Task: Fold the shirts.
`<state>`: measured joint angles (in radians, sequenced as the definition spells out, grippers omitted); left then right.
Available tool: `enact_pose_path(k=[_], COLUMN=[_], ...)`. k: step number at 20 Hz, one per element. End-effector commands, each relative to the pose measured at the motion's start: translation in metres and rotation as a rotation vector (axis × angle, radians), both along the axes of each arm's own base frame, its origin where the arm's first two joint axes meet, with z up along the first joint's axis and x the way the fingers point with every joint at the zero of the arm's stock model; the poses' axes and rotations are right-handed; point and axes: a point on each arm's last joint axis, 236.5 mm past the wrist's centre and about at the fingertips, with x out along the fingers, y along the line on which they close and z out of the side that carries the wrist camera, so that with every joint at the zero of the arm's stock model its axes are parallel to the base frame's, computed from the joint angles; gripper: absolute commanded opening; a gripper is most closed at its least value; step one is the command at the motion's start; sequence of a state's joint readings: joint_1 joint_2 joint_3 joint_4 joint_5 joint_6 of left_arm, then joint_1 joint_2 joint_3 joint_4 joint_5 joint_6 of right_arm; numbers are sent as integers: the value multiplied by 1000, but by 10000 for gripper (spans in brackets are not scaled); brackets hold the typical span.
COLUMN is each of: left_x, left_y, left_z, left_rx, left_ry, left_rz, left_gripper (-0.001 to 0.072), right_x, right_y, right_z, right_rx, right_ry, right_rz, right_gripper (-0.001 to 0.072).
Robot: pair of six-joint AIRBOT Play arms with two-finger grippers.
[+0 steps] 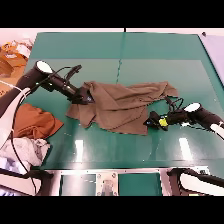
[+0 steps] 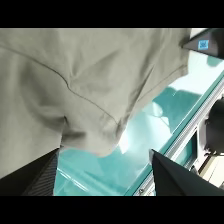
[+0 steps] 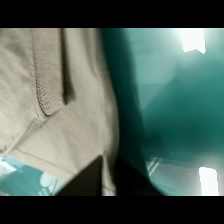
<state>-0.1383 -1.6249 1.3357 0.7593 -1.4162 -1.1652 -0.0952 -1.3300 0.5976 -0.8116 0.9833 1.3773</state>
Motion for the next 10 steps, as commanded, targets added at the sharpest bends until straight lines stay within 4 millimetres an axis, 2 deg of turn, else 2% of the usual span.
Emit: enact_pose_path(k=[1,3,5,7,8,10], left_x=[-12,-18,-18,-12,-7,5], left_y=[1,19,33,32,28,8], left_z=[-7,-21,-31,-32,-32,-35], left_rx=[51,151,226,229,224,223], left_ry=[26,54,62,55,37,-39], left_rz=[-38,-45,-37,-3,12,21], left_gripper=[642,641,641,641,641,641], right_x=[17,45,69,74,71,66], right_y=[-6,-38,-79,-106,-109,-103], right_z=[0,15,32,41,42,40], right_rx=[-42,-70,-79,-74,-65,-56], right_ry=[-77,-131,-173,-182,-171,-162], right_rz=[32,-30,-138,-196,-204,-176], right_gripper=[13,13,13,14,13,14])
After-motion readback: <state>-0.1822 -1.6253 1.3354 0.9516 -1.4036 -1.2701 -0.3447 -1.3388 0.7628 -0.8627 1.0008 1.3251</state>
